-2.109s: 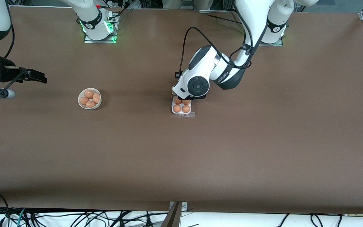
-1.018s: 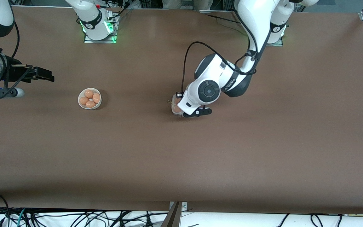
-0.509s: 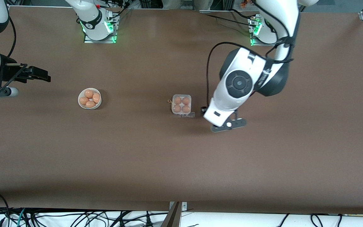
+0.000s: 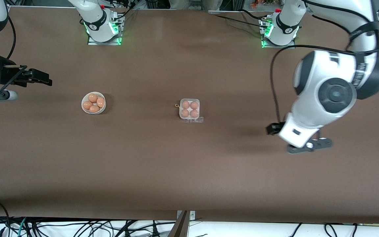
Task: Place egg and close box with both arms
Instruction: 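Raise the left gripper away from the closed carton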
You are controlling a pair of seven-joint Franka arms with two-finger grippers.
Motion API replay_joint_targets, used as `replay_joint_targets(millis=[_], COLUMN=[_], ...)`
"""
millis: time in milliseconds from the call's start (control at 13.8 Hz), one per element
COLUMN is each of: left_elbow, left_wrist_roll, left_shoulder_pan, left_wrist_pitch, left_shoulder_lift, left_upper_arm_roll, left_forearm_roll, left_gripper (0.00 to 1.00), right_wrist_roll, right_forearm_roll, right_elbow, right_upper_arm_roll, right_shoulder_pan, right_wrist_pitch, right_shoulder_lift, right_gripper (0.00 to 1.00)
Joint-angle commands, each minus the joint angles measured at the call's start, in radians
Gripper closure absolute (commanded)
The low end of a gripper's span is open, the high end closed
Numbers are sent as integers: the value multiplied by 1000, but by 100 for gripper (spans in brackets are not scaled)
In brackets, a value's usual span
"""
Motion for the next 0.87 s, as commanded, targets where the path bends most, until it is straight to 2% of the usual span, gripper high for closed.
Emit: replay_joint_targets(millis=[0, 218, 436, 582, 800], left_elbow=[21, 21, 9, 0, -58], left_wrist_roll=[88, 118, 161, 191, 187], left_shoulder_pan=[6, 37, 129, 205, 368], left_wrist_pitch=[-38, -87, -95, -95, -106], left_shoulder_lift=[-33, -75, -144, -191, -280], left_upper_arm_roll=[25, 38, 12, -46, -244], left_forearm_roll=[45, 47, 36, 35, 47], left_gripper=[0, 0, 0, 0, 0], right_wrist_roll=[0, -7, 1, 1, 1], right_forearm_roll=[-6, 0, -3, -1, -1], right_elbow=[30, 30, 33, 33, 30], right_upper_arm_roll=[9, -5, -3, -3, -3], right_shoulder_pan=[-22, -29, -24, -24, -24], right_wrist_pitch=[-17, -22, -24, -25, -25], right_shoulder_lift=[20, 22, 20, 20, 22], right_gripper=[0, 0, 0, 0, 0])
